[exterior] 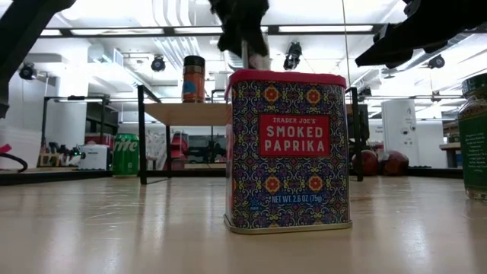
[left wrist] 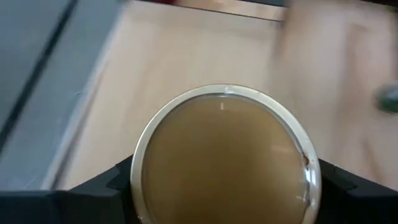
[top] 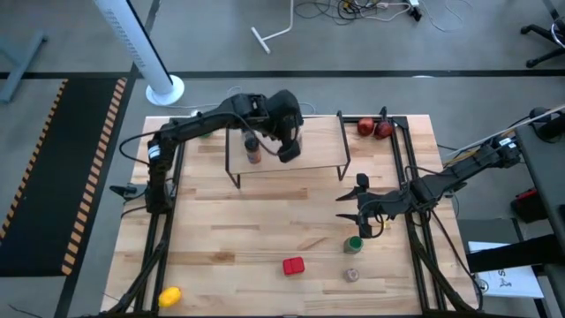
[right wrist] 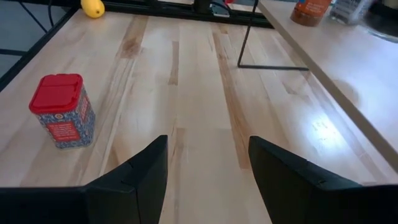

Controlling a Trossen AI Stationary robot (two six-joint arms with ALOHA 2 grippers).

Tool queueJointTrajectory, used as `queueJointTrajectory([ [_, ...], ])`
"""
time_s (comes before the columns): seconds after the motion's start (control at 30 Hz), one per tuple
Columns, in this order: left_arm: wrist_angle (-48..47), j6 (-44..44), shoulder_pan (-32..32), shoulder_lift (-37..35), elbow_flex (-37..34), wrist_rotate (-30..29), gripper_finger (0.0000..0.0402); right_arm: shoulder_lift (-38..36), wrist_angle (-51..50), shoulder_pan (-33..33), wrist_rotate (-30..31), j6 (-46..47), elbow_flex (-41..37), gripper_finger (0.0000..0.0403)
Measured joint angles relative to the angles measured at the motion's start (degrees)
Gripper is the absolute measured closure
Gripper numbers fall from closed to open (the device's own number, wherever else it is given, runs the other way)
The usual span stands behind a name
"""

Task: Shelf spices
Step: Remove the brown seasoning bottle from the shelf

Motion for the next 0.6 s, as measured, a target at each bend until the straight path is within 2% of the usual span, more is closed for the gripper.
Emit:
queueJointTrajectory([
  [0.27, -1.0, -2.45, -10.12, -0.04, -0.9, 0.82, 0.0138, -0.06, -0.11, 0.97, 0.0, 1.82, -0.39, 0.0204],
  [0.6, -1.1, -10.73, -23.45, -0.05, -3.08, -0.02, 0.0138, -0.98, -0.13, 2.27, 0.13, 2.32, -0.39, 0.0204],
])
